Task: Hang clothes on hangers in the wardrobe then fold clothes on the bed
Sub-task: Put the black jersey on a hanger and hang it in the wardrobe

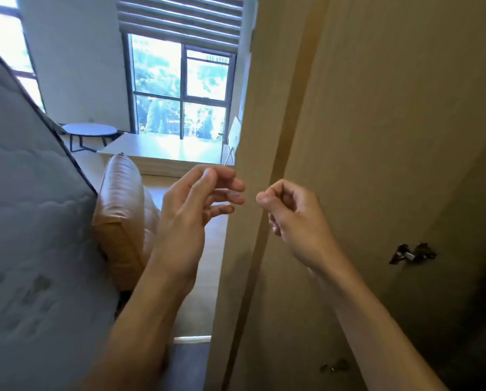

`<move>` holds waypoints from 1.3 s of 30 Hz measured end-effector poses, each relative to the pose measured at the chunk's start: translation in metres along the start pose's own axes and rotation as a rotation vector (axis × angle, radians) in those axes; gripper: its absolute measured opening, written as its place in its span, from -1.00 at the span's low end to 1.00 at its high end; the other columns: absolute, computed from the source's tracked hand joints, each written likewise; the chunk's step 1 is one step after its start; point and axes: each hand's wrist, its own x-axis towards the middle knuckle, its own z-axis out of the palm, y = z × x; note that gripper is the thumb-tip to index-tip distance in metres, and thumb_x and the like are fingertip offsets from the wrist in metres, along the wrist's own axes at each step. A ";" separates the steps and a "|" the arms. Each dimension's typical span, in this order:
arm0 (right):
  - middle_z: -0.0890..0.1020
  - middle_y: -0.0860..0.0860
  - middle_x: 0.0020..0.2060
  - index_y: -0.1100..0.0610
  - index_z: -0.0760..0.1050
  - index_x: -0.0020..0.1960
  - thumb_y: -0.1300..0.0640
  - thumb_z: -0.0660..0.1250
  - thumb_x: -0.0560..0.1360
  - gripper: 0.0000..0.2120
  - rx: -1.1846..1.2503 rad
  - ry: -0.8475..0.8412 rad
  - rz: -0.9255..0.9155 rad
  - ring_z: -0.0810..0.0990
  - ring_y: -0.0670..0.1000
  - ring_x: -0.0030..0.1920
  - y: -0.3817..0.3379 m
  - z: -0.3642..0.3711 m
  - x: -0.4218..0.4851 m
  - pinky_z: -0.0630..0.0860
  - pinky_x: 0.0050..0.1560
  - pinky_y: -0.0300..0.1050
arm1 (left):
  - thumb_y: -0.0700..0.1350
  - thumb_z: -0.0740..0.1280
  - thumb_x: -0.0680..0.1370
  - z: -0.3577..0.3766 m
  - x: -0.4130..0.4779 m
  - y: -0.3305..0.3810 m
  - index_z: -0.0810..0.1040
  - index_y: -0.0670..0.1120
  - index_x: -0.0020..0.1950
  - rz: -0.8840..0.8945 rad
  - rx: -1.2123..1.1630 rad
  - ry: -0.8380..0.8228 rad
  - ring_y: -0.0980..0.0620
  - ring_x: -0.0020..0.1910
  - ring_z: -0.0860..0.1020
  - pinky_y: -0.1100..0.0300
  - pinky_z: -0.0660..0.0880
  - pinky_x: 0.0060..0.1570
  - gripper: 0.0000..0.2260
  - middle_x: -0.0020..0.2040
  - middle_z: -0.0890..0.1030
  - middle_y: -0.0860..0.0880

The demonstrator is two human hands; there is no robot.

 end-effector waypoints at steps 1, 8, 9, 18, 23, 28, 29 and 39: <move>0.44 0.01 -0.41 0.13 0.44 -0.21 0.03 0.34 0.56 -0.76 0.006 -0.038 0.007 0.40 -0.02 -0.37 0.002 0.022 0.009 0.39 -0.31 -0.05 | -0.03 0.12 0.71 -0.019 0.008 -0.004 0.61 -0.08 0.03 -0.007 0.035 0.039 -0.06 -0.05 0.67 0.12 0.59 -0.04 -0.71 -0.07 0.70 -0.05; 0.54 0.10 -0.28 0.14 0.49 -0.10 0.06 0.33 0.59 -0.84 0.035 -0.195 0.095 0.54 -0.03 -0.31 0.029 0.150 0.076 0.50 -0.31 -0.25 | 0.00 0.14 0.67 -0.126 0.055 -0.047 0.60 -0.09 0.05 -0.093 0.137 0.181 0.02 -0.10 0.67 0.20 0.58 -0.09 -0.72 -0.08 0.69 -0.04; 0.54 0.08 -0.27 0.15 0.49 -0.07 0.05 0.33 0.59 -0.83 0.053 -0.175 0.116 0.55 -0.04 -0.31 0.032 0.156 0.082 0.51 -0.30 -0.24 | 0.00 0.15 0.66 -0.132 0.056 -0.053 0.60 -0.11 0.05 -0.106 0.140 0.178 0.01 -0.11 0.67 0.17 0.57 -0.08 -0.72 -0.08 0.69 -0.06; 0.58 0.03 -0.28 0.16 0.51 0.03 0.04 0.32 0.59 -0.82 0.145 -0.010 0.292 0.54 -0.18 -0.43 0.100 0.233 0.172 0.57 -0.18 -0.08 | 0.06 0.18 0.53 -0.197 0.106 -0.126 0.60 -0.10 0.01 -0.256 0.168 0.235 -0.03 -0.13 0.66 0.14 0.54 -0.09 -0.69 -0.10 0.70 -0.06; 0.58 0.01 -0.29 0.10 0.51 -0.01 0.04 0.32 0.59 -0.87 0.173 0.028 0.337 0.54 -0.13 -0.39 0.133 0.263 0.221 0.58 -0.21 -0.10 | 0.07 0.20 0.54 -0.210 0.138 -0.153 0.61 -0.10 0.02 -0.235 0.159 0.277 0.00 -0.10 0.66 0.28 0.54 -0.13 -0.70 -0.07 0.69 -0.08; 0.56 0.03 -0.34 0.20 0.51 -0.01 0.07 0.32 0.58 -0.82 0.217 0.042 0.373 0.52 -0.13 -0.42 0.160 0.292 0.262 0.54 -0.26 -0.12 | 0.06 0.29 0.59 -0.218 0.184 -0.179 0.61 -0.17 0.04 -0.244 0.119 0.298 -0.01 -0.13 0.67 0.27 0.56 -0.14 -0.70 -0.09 0.70 -0.10; 0.56 0.04 -0.33 0.21 0.51 -0.01 0.07 0.32 0.58 -0.81 0.227 0.049 0.386 0.52 -0.11 -0.41 0.166 0.297 0.270 0.53 -0.27 -0.12 | 0.05 0.29 0.60 -0.220 0.194 -0.186 0.61 -0.17 0.05 -0.244 0.109 0.299 -0.02 -0.13 0.68 0.25 0.57 -0.13 -0.71 -0.09 0.71 -0.10; 0.56 0.04 -0.25 0.19 0.52 0.07 0.06 0.28 0.61 -0.81 0.205 0.198 0.498 0.53 -0.05 -0.29 0.217 0.351 0.371 0.51 -0.29 -0.25 | 0.00 0.28 0.62 -0.259 0.308 -0.261 0.60 -0.19 0.06 -0.283 0.017 0.088 0.00 -0.15 0.69 0.20 0.59 -0.10 -0.74 -0.11 0.72 -0.10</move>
